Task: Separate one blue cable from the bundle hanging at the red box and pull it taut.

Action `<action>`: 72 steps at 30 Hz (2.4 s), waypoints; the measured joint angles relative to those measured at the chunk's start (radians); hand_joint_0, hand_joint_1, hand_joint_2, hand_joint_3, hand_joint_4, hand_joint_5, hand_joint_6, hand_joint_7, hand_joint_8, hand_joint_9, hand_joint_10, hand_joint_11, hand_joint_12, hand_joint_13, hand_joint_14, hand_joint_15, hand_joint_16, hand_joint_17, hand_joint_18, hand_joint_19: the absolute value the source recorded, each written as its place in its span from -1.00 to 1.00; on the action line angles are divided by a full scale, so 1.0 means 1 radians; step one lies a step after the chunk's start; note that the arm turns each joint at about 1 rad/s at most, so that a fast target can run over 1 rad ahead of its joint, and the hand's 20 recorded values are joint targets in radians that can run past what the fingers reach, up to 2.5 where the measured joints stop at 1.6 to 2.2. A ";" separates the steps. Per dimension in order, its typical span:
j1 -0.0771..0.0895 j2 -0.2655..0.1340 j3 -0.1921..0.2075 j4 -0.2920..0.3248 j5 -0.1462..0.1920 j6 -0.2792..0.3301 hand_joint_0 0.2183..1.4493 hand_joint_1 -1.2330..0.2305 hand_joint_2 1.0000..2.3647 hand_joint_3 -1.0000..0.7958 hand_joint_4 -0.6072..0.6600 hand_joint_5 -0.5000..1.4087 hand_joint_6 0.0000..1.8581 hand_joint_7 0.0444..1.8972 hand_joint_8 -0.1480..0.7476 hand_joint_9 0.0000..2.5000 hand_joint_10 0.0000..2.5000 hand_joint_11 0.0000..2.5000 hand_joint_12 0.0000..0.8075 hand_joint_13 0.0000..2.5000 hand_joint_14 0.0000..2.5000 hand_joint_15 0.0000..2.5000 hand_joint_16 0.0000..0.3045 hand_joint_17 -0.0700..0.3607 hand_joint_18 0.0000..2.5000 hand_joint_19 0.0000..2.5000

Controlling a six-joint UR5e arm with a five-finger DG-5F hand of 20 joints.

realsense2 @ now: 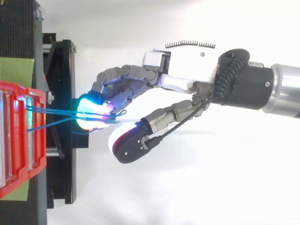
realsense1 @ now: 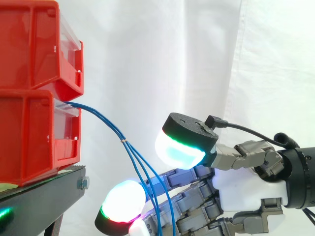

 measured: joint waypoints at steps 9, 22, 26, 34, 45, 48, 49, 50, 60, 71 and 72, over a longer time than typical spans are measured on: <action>-0.009 0.005 0.000 -0.006 -0.023 0.003 -0.40 -0.27 -1.00 -0.39 0.48 -0.62 -0.46 0.07 0.00 -0.38 -0.99 -0.71 -0.56 -0.61 -1.00 -1.00 -0.95 -0.59 -0.81 -1.00; -0.026 0.052 0.001 -0.032 -0.024 -0.001 -0.37 -0.27 -0.99 -0.35 0.47 -0.61 -0.46 0.12 0.01 -0.37 -0.99 -0.70 -0.53 -0.59 -1.00 -1.00 -0.95 -0.59 -0.79 -1.00; -0.027 0.055 0.001 -0.033 -0.026 -0.002 -0.37 -0.27 -0.99 -0.34 0.45 -0.61 -0.46 0.14 0.01 -0.38 -0.99 -0.70 -0.53 -0.59 -1.00 -1.00 -0.95 -0.59 -0.79 -1.00; -0.015 0.055 0.001 -0.027 -0.023 -0.002 -0.37 -0.28 -0.99 -0.34 0.45 -0.61 -0.46 0.14 0.00 -0.38 -0.99 -0.70 -0.52 -0.59 -1.00 -0.99 -0.94 -0.59 -0.79 -1.00; -0.018 -0.003 0.001 0.089 -0.029 0.005 -0.38 -0.27 -0.99 -0.35 0.45 -0.61 -0.46 0.14 0.01 -0.38 -0.99 -0.71 -0.50 -0.57 -1.00 -0.96 -0.94 -0.58 -0.78 -1.00; -0.023 -0.008 0.000 0.119 -0.041 0.004 -0.39 -0.27 -0.99 -0.35 0.45 -0.61 -0.46 0.13 0.01 -0.38 -0.99 -0.70 -0.50 -0.56 -1.00 -0.95 -0.94 -0.57 -0.78 -1.00; -0.025 -0.008 0.000 0.125 -0.046 0.004 -0.39 -0.27 -0.99 -0.35 0.45 -0.61 -0.46 0.13 0.02 -0.38 -0.99 -0.70 -0.50 -0.56 -1.00 -0.95 -0.94 -0.57 -0.78 -1.00; -0.027 -0.009 0.000 0.128 -0.050 0.003 -0.39 -0.27 -0.99 -0.35 0.45 -0.61 -0.46 0.13 0.02 -0.38 -0.99 -0.70 -0.50 -0.56 -1.00 -0.95 -0.94 -0.57 -0.78 -1.00; -0.033 -0.009 0.000 0.164 -0.082 -0.001 -0.35 -0.39 -0.99 -0.37 0.45 -0.61 -0.46 0.14 0.01 -0.39 -0.99 -0.69 -0.50 -0.56 -1.00 -0.96 -0.94 -0.58 -0.77 -1.00; -0.029 -0.010 -0.001 0.193 -0.119 -0.001 -0.31 -0.42 -0.99 -0.36 0.43 -0.61 -0.46 0.17 0.01 -0.39 -0.99 -0.69 -0.50 -0.56 -1.00 -0.95 -0.94 -0.57 -0.77 -1.00; -0.028 -0.012 -0.001 0.197 -0.118 -0.001 -0.32 -0.42 -0.99 -0.35 0.43 -0.61 -0.46 0.17 0.01 -0.39 -0.99 -0.69 -0.50 -0.56 -1.00 -0.95 -0.93 -0.57 -0.76 -1.00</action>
